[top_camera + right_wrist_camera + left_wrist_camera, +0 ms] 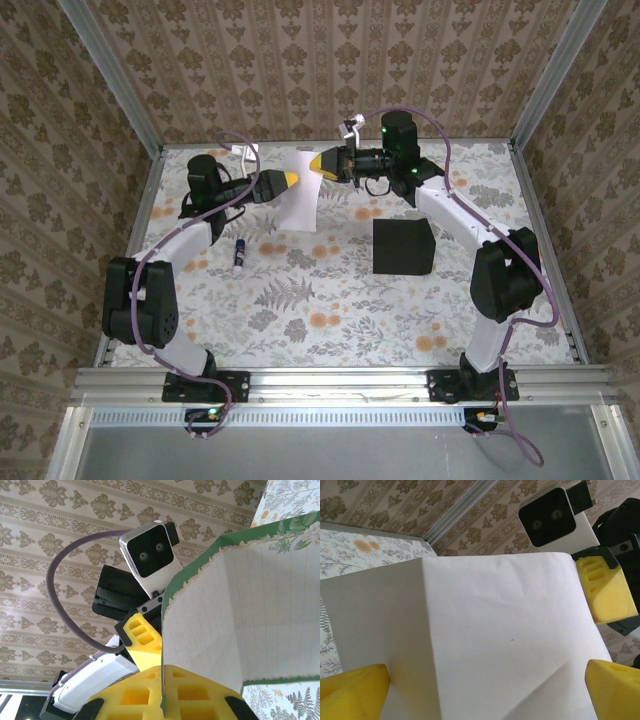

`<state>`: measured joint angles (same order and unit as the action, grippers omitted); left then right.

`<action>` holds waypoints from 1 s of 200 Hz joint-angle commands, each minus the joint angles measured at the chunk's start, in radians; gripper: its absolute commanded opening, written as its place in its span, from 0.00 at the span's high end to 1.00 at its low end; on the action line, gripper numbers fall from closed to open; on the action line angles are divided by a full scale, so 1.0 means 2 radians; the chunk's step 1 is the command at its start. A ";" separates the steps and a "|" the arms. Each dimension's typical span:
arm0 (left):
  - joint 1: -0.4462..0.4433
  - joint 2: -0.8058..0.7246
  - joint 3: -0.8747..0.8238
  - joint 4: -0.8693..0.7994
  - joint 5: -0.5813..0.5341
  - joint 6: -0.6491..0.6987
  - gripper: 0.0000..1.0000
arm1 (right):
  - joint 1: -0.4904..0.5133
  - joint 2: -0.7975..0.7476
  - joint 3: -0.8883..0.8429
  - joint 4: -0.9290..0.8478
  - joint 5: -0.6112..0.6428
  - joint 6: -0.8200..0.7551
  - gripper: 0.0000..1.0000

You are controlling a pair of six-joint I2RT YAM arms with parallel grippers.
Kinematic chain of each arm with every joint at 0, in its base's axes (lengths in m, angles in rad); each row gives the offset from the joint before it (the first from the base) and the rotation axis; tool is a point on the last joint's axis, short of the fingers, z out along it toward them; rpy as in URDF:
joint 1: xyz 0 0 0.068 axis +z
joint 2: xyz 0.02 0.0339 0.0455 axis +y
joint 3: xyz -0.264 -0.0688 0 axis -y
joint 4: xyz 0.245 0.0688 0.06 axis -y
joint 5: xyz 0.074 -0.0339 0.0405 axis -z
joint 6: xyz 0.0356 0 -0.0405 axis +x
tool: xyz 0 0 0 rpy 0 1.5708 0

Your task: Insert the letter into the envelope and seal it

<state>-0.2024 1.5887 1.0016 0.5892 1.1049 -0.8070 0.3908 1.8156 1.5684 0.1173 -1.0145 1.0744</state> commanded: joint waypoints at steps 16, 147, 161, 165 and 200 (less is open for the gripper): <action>-0.003 -0.006 -0.005 0.052 0.024 -0.036 0.04 | -0.007 -0.009 0.002 0.016 -0.016 -0.002 1.00; -0.012 -0.006 0.000 0.098 0.039 -0.084 0.35 | -0.028 0.010 -0.036 0.020 -0.010 -0.017 1.00; -0.012 -0.009 0.000 0.094 0.038 -0.082 0.36 | -0.029 0.011 -0.038 0.019 -0.010 -0.020 1.00; -0.012 -0.009 0.001 0.091 0.038 -0.080 0.37 | -0.029 0.011 -0.039 0.018 -0.010 -0.021 1.00; -0.010 -0.009 0.005 0.062 0.037 -0.061 0.42 | -0.029 0.007 -0.041 -0.001 -0.010 -0.043 1.00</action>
<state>-0.2222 1.5887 0.9962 0.7338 1.1561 -0.9653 0.3359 1.8198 1.4956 0.1310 -1.0222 1.0439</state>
